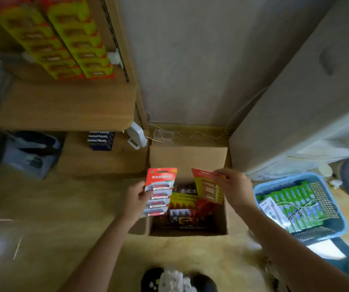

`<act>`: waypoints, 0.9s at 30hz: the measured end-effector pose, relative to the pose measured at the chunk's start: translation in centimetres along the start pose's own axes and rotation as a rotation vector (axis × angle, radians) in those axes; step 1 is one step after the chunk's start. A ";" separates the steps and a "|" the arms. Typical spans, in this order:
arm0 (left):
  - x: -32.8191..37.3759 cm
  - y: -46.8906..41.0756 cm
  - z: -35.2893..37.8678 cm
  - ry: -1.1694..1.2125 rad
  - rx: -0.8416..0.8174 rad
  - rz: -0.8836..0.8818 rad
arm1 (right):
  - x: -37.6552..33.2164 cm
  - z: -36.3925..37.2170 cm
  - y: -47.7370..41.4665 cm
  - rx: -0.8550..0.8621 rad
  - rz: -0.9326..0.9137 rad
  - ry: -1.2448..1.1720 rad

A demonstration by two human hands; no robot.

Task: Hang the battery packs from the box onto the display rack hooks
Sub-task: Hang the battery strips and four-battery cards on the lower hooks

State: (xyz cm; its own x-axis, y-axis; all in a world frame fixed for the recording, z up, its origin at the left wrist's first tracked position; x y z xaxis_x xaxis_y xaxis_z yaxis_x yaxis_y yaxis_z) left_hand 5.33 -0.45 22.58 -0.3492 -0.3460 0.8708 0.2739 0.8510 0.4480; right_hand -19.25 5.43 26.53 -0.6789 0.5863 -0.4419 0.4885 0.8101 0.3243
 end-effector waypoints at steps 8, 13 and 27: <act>9.7 6.0 -11.2 0.149 0.218 0.135 | -13.7 -8.0 3.6 0.014 -0.164 -0.218; 11.4 7.6 -20.5 0.071 0.310 0.239 | -22.6 -5.9 5.7 0.015 -0.284 -0.231; 11.8 8.5 -42.4 0.042 0.302 0.341 | -42.3 0.4 9.5 0.134 -0.273 -0.440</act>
State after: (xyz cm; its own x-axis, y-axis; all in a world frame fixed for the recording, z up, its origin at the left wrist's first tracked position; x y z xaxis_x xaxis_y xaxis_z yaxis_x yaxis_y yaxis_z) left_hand 41.53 -14.03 45.23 -0.2463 -0.0366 0.9685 0.0912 0.9940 0.0608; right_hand 14.40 -11.67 47.98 -0.5116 0.2771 -0.8133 0.4116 0.9099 0.0512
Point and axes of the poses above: each hand's wrist, its own y-axis away from the middle knuckle, its own z-axis out of the palm, x = y × z, the point moved 2 cm from there along -y, towards the middle knuckle, and after that the axes turned 12 degrees about y, right-handed, at the moved point
